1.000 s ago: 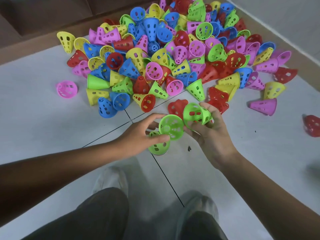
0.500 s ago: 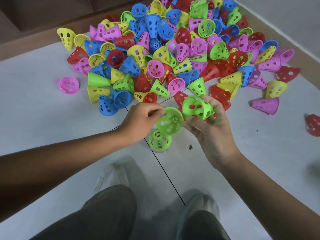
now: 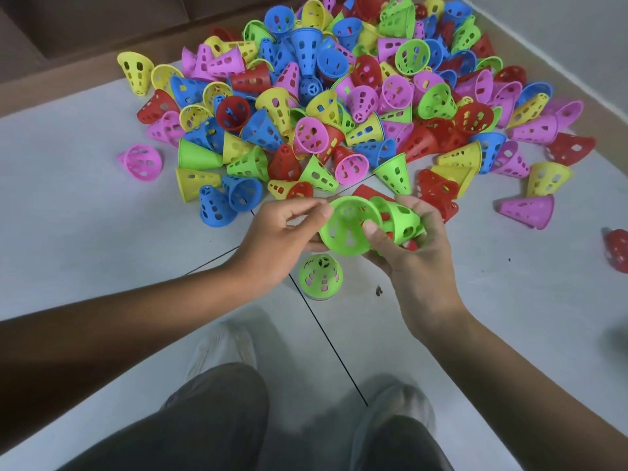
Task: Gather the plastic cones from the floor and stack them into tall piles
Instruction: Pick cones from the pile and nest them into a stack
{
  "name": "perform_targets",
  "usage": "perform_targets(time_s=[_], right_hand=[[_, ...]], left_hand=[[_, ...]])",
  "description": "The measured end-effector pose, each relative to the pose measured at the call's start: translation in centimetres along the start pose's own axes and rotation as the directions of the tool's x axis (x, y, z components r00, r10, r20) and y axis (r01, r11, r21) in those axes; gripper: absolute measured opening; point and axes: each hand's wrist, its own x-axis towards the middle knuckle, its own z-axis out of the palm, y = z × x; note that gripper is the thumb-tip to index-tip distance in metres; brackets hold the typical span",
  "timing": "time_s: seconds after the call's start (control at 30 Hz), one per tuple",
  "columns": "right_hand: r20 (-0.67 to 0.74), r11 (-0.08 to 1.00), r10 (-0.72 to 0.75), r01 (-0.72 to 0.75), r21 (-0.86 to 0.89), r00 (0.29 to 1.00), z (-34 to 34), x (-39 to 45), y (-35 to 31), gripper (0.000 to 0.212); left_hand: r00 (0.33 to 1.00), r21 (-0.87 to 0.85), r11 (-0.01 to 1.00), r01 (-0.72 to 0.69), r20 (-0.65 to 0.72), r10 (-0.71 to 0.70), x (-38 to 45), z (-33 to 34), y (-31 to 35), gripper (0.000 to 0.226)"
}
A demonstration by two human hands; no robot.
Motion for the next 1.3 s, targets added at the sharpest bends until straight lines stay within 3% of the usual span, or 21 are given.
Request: perform_targets(time_s=[0.13,0.27,0.43,0.6,0.7,0.8,0.93,1.0,1.07,1.17,1.3], right_hand=[[-0.002,0.990,-0.065,0.064,-0.125,0.998,-0.1,0.0,0.2,0.052],[0.051,0.950,-0.191,0.198,-0.241,0.980,0.1,-0.2,-0.1,0.055],[0.132,0.898,-0.246,0.277,-0.342,0.960,0.5,-0.2,-0.7,0.060],[0.170,0.899,-0.223,0.270,-0.345,0.960,0.3,-0.6,-1.0,0.066],[0.203,0.931,-0.193,0.244,-0.271,0.960,0.3,-1.0,-0.8,0.060],[0.190,0.976,-0.138,0.166,-0.143,0.972,0.5,-1.2,-0.8,0.040],[0.101,0.979,-0.111,0.126,-0.160,0.989,-0.2,-0.6,-0.7,0.023],[0.081,0.976,-0.109,0.122,-0.179,0.991,-0.5,-0.5,-0.7,0.022],[0.075,0.972,-0.117,0.130,-0.198,0.990,-0.6,-0.4,-0.6,0.022],[0.079,0.960,-0.133,0.148,-0.236,0.988,-0.8,-0.5,-0.2,0.022],[0.102,0.924,-0.155,0.181,-0.338,0.983,-1.1,-0.4,0.9,0.020]], left_hand=[[0.996,-0.131,0.987,0.091,0.018,-0.090,0.0,0.2,1.0,0.036],[0.972,-0.137,0.962,0.235,0.026,-0.234,0.5,0.6,1.2,0.051],[0.879,-0.317,0.821,0.476,0.201,-0.432,0.9,-0.1,1.5,0.050],[0.832,-0.326,0.772,0.546,0.320,-0.453,1.0,-1.4,1.5,0.046],[0.866,-0.320,0.812,0.489,0.288,-0.408,1.2,-1.6,1.5,0.056],[0.923,-0.266,0.888,0.376,0.194,-0.333,1.2,-1.7,1.7,0.053],[0.994,0.116,0.991,0.060,0.080,-0.070,0.9,-2.2,1.0,0.048],[0.994,0.313,0.945,-0.092,0.080,0.070,0.4,-2.6,0.4,0.047],[0.984,0.434,0.884,-0.174,0.115,0.137,0.0,-2.8,-0.5,0.068],[0.972,0.547,0.805,-0.229,0.164,0.165,-0.4,-2.8,-2.1,0.090],[0.968,0.581,0.780,-0.231,0.215,0.127,-1.1,-2.7,-3.5,0.094]])
